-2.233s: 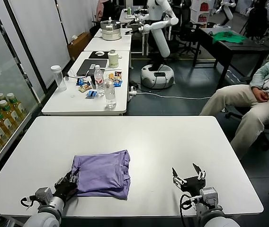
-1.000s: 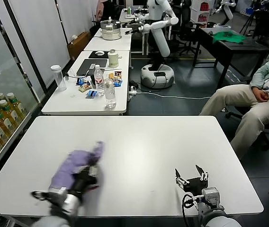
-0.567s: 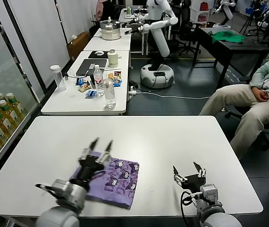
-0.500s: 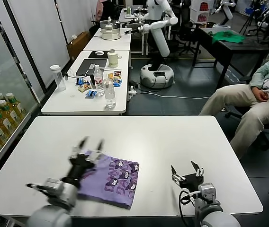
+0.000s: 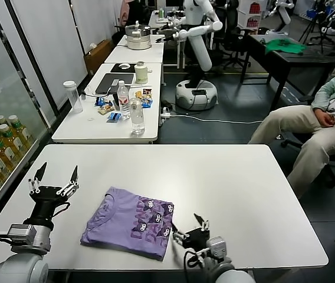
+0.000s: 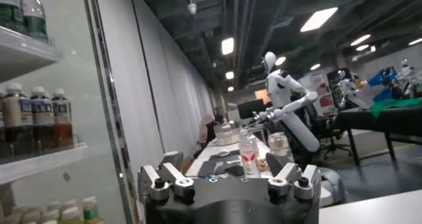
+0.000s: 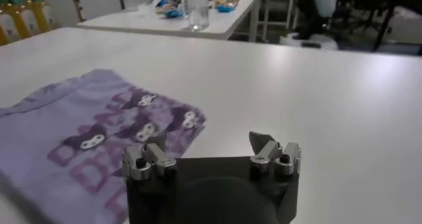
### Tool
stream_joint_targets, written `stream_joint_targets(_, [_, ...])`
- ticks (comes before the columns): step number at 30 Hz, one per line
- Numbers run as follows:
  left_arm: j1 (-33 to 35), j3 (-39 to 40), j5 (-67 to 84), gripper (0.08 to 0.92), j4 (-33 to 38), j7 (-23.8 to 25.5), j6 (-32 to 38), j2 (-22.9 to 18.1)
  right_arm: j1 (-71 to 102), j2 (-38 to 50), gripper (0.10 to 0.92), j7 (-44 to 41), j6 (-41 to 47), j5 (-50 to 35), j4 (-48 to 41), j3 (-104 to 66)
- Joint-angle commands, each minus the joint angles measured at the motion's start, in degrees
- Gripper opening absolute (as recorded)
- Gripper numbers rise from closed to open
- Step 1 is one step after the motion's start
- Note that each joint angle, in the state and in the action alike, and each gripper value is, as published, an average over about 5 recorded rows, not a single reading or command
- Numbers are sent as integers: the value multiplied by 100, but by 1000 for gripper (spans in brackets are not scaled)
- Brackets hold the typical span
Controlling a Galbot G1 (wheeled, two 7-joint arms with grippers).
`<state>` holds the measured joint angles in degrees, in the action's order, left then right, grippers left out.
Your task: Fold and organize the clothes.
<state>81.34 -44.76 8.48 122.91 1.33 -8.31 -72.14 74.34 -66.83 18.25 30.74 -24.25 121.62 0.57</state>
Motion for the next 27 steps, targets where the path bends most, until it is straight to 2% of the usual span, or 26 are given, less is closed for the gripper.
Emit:
stream_joint_targets(1, [27,-415,-148,823,-250,53,362,28,-255,-354,823,586,-175,-837,-527,823])
stream_joint_targets(5, [41,-417,-126,823,-279,44,376,20,-331,-462,778,725,-280,-1077,-638,793])
stream_joint_targets(17, [42,-292,-130,823,-340,55,480,-70,-429,-516,439,631,-421,-1353,-705,609])
stream_joint_targets(22, [66,-319,-130,823,-370,55,523,-45,-568,-246,292,520,-431,-1356,-189,-31])
stream_joint_targets(27, [56,-277,-149,823,-456,74,627,-59,-570,513,152,50,-146,-1404,382,-1428])
